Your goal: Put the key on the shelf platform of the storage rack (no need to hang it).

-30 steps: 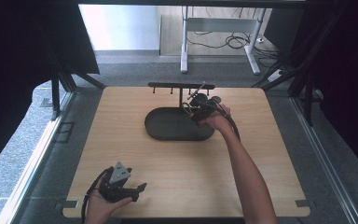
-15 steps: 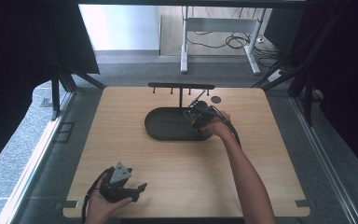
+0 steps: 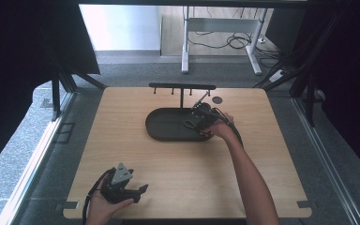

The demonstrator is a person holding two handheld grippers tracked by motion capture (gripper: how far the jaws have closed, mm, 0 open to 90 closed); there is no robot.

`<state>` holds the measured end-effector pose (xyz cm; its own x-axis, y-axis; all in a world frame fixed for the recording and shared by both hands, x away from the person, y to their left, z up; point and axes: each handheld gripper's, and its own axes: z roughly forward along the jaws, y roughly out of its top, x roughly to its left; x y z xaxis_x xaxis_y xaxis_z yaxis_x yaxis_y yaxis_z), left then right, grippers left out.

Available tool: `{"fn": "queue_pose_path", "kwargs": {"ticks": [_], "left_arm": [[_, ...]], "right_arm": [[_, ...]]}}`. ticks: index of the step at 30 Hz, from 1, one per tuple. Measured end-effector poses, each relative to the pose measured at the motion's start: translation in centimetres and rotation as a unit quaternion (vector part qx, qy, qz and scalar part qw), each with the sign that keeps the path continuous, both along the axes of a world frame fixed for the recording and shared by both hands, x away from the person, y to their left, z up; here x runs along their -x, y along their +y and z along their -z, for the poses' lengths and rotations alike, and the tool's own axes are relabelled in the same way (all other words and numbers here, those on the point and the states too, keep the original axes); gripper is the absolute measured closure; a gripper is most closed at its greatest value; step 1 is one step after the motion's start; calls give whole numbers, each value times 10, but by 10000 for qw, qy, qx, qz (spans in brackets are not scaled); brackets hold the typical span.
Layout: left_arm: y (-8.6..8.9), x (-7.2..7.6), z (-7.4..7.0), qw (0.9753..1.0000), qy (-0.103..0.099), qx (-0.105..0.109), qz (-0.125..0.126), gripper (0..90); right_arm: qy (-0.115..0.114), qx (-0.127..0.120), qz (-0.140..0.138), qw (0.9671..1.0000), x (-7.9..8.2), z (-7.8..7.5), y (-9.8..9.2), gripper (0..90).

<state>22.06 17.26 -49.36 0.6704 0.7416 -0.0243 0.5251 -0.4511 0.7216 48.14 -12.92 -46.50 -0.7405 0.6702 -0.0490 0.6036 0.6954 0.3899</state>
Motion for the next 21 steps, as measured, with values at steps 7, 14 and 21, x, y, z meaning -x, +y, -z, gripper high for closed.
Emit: {"fn": "queue_pose_path", "kwargs": {"ticks": [7, 14, 21], "left_arm": [[-1, 0, 1, 10000, 26, -19, 34, 233], [-2, 0, 0, 10000, 15, -25, 26, 233], [-2, 1, 0, 10000, 0, -37, 18, 233]], "right_arm": [[-136, -119, 26, 9998, 6, -12, -5, 602], [-305, -338, -46, 9990, 23, -29, -14, 578], [-414, -479, -144, 9979, 39, -39, -21, 566]]}}
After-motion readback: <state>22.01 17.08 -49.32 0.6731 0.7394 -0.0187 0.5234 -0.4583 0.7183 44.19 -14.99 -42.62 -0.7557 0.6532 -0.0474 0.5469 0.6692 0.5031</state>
